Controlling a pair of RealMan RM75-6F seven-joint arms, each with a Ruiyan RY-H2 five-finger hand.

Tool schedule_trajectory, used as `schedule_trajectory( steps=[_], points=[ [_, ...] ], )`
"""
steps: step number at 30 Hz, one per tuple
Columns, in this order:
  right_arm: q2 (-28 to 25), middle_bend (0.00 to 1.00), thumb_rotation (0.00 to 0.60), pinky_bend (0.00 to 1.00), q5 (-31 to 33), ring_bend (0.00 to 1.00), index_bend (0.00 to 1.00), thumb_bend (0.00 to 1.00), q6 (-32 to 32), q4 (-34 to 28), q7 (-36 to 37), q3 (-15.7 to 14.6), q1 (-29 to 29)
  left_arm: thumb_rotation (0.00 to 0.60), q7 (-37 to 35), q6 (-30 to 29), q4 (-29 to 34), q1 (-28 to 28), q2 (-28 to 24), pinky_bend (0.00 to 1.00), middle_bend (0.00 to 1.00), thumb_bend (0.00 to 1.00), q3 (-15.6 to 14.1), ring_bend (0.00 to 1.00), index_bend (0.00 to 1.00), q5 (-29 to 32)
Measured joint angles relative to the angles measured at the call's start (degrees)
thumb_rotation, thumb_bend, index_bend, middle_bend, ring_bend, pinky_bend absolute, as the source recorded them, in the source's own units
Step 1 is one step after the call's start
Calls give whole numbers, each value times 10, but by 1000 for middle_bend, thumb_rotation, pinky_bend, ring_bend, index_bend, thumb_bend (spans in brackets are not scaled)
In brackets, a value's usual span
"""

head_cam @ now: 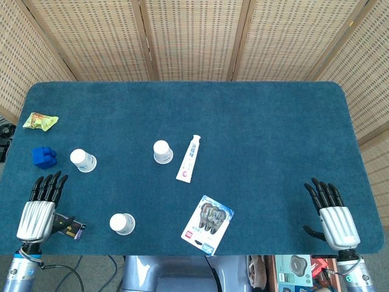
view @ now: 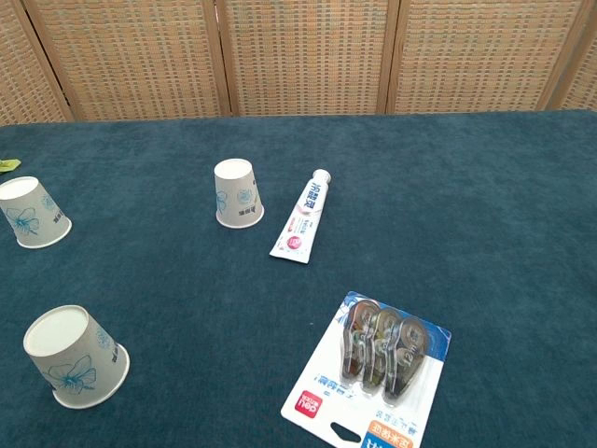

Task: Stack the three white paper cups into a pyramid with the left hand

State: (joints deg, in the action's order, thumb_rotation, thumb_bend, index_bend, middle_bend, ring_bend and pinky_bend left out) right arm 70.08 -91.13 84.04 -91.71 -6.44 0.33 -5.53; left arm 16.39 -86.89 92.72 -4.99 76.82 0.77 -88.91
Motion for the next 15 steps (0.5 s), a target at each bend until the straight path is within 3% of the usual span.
schedule_trajectory(
  steps=[15],
  points=[
    [-1,0,600,0,-3,0,0,0,5,-4,1,1,1,600,-5,-3,1,1,-2,0,0,163,-1,0,0,-5]
  ],
)
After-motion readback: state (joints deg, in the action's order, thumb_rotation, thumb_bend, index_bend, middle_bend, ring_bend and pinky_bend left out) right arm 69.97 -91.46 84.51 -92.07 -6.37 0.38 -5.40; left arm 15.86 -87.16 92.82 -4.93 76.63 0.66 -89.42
